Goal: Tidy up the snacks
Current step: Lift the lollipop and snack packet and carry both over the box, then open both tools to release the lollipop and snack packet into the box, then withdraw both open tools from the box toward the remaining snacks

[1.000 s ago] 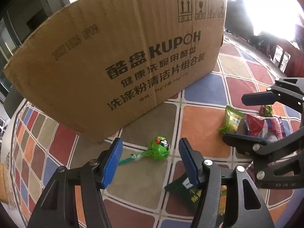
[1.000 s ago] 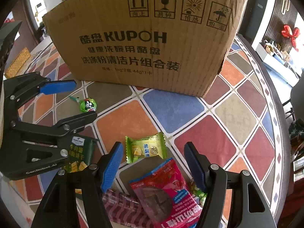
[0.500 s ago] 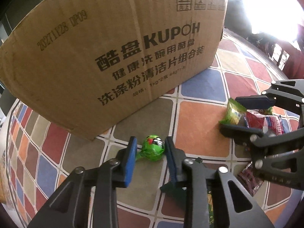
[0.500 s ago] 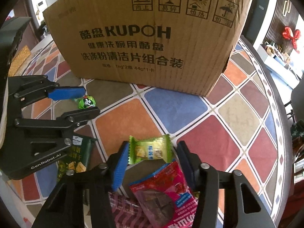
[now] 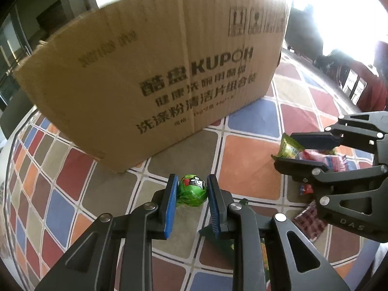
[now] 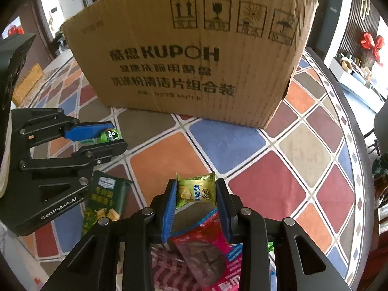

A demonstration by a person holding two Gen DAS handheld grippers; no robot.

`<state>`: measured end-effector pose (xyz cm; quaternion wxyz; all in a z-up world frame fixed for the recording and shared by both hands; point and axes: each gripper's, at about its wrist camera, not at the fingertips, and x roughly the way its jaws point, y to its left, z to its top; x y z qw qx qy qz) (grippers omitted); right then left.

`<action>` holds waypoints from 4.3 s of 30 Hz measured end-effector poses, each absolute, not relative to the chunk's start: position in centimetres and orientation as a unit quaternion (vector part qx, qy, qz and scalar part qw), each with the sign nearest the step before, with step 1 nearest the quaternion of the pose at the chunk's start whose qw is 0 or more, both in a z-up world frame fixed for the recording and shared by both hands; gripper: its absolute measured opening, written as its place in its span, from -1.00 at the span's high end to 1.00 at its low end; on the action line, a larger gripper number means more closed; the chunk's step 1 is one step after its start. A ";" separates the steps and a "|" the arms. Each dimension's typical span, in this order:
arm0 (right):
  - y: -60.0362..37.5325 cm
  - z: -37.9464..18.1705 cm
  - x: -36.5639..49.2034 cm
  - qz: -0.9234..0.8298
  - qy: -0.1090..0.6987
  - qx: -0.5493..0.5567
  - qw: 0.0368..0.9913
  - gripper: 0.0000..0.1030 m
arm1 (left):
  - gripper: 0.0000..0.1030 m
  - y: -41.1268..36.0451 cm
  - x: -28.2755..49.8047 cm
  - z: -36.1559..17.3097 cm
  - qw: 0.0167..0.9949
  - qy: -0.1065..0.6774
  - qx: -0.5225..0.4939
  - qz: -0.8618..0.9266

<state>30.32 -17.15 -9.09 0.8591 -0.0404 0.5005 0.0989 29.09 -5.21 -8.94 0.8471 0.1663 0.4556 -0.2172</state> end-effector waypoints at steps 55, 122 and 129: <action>-17.2 9.6 31.4 0.125 0.295 -0.052 0.946 0.36 | 0.52 -3.7 31.4 9.6 0.928 0.318 0.054 -0.189; -19.8 4.1 24.2 0.140 0.350 -0.046 0.925 -0.29 | -0.43 -4.1 20.7 4.0 0.933 0.336 0.046 -0.122; -19.7 2.1 22.9 0.140 0.375 -0.054 0.915 -0.29 | -0.45 -4.0 19.2 1.5 0.926 0.357 0.032 -0.120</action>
